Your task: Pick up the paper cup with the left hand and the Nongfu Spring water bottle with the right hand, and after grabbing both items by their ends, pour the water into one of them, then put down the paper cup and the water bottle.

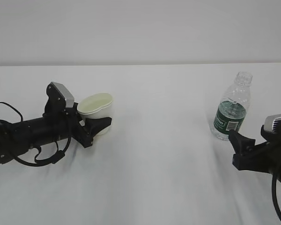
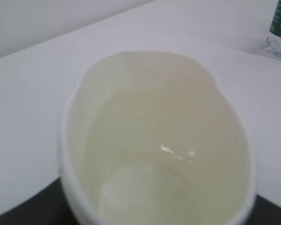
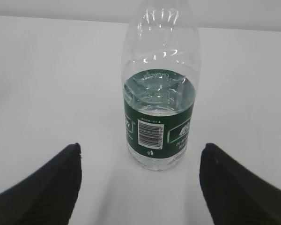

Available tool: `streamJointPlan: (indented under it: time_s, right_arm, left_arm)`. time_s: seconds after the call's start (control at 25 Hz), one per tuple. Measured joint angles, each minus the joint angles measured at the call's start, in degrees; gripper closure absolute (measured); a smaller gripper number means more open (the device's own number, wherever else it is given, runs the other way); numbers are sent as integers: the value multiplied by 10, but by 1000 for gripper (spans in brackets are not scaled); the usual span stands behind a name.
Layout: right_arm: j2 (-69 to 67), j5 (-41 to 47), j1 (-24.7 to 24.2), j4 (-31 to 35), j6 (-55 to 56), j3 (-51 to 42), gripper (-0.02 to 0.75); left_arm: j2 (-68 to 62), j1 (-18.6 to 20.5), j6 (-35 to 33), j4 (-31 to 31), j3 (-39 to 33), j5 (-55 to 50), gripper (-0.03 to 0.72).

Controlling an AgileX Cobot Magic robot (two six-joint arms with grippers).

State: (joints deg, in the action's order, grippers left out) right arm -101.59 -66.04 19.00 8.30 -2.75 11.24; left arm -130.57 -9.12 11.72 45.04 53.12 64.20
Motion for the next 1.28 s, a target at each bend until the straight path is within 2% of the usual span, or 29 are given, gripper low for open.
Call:
streamJointPlan:
  time_s: [0.36,0.84,1.28]
  right_arm:
    - [0,0,0,0,0,0,150]
    - [0,0,0,0,0,0,150]
    - [0,0,0,0,0,0,150]
  left_arm:
    - [0,0,0,-16,0,0,286]
    - [0,0,-13,-92,0,0,288]
    - [-4,0,-13,-97,0,1,288]
